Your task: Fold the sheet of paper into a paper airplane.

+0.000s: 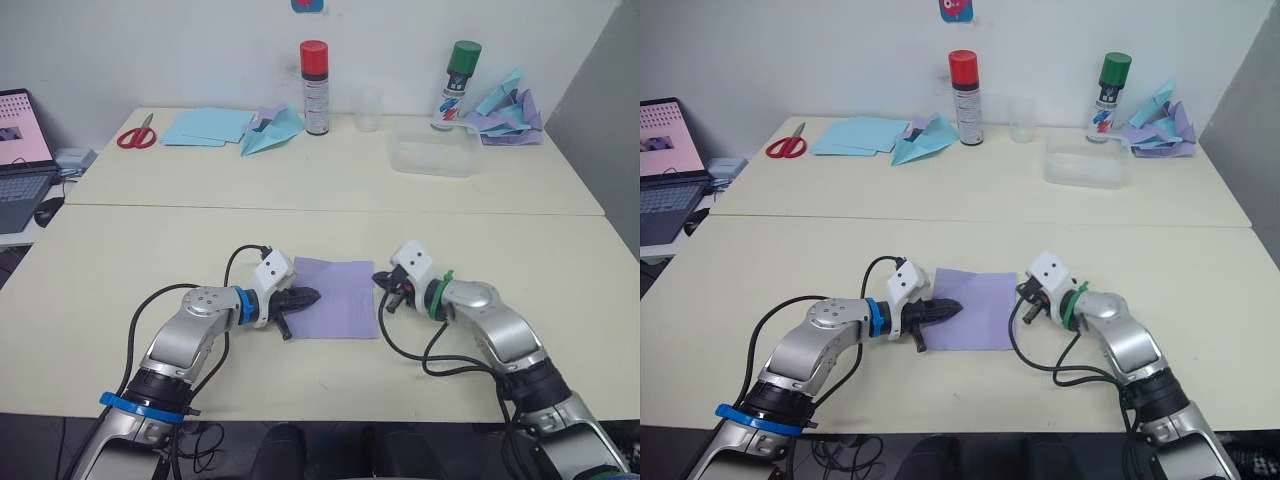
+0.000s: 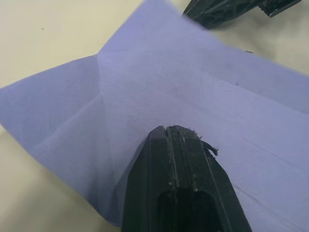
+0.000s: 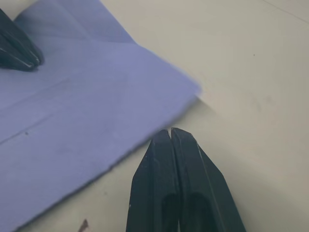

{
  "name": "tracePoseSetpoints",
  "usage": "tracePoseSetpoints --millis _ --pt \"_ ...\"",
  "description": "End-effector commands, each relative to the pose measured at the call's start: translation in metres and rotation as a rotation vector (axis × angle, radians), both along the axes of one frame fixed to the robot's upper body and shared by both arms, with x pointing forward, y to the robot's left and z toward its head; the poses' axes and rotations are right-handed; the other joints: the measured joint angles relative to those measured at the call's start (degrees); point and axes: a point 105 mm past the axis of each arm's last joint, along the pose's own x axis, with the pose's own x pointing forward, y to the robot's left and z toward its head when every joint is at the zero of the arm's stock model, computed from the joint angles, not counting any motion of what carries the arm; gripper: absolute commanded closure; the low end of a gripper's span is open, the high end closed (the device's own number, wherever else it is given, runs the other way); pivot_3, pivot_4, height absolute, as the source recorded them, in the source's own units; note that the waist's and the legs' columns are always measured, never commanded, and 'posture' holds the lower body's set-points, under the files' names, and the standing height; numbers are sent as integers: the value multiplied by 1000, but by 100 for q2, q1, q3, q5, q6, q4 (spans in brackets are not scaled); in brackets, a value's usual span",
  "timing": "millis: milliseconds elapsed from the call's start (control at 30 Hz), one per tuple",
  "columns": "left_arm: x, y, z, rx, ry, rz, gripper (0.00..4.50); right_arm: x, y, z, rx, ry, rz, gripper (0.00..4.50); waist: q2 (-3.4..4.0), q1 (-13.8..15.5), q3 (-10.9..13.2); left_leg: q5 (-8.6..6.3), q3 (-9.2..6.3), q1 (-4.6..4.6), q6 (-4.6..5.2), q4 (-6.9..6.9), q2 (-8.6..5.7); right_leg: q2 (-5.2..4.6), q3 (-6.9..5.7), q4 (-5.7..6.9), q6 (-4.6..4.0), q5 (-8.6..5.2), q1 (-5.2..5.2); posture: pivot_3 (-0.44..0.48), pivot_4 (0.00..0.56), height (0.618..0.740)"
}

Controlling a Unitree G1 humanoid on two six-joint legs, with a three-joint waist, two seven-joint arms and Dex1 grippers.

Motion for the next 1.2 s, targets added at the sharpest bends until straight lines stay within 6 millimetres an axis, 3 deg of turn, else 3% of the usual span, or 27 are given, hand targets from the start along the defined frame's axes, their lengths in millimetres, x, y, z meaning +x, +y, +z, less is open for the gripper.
tracePoseSetpoints --millis 33,167,367,533,700,800,867,933,1033,1200 --pt "-4 6 -24 63 72 26 4500 -1 22 36 162 -104 52 4467 4 0 -4 0 0 0 0 0 0 0 0 2 0 0 0 0 150 740" --pt "-2 5 -22 60 63 27 4500 -3 34 46 205 -152 59 4467 7 -2 -7 1 -1 1 0 4 1 2 -4 7 0 0 1 0 150 740" --pt "-2 6 -21 60 59 33 4500 4 32 49 175 -233 8 4467 8 -2 -7 1 -1 -1 1 14 1 -1 5 8 3 2 1 0 150 740" --pt "-3 7 -21 60 60 36 4500 12 22 80 207 -404 -48 4467 8 -3 -7 1 0 1 1 15 1 0 4 17 3 2 -1 0 150 740" --pt "-5 7 -22 61 63 37 4500 -9 49 89 297 -386 111 4467 8 -4 -8 1 -1 3 1 16 2 1 3 24 3 2 -1 0 150 740" --pt "-5 6 -22 59 64 35 4500 -20 62 52 194 -230 175 4467 8 -3 -11 1 -3 3 1 16 3 1 1 28 3 2 -2 0 150 740" --pt "-4 4 -22 57 63 33 4500 -22 61 21 97 -144 172 4467 6 -4 -15 1 -3 3 1 17 3 1 1 28 3 2 -1 0 150 740" --pt "-3 3 -22 56 62 31 4500 -22 60 4 47 -100 159 4467 7 -3 -15 1 -2 2 1 25 2 0 3 31 2 2 -2 0 150 740" --pt "-1 3 -18 35 61 42 4500 -21 60 -4 17 -71 148 4467 7 -2 -15 1 -2 2 1 36 1 0 6 36 2 2 -2 0 150 740" --pt "18 2 4 -149 91 174 4500 -23 55 -21 -72 -8 172 4467 7 -1 -14 1 -2 0 1 73 0 1 0 67 3 1 -1 0 150 740"
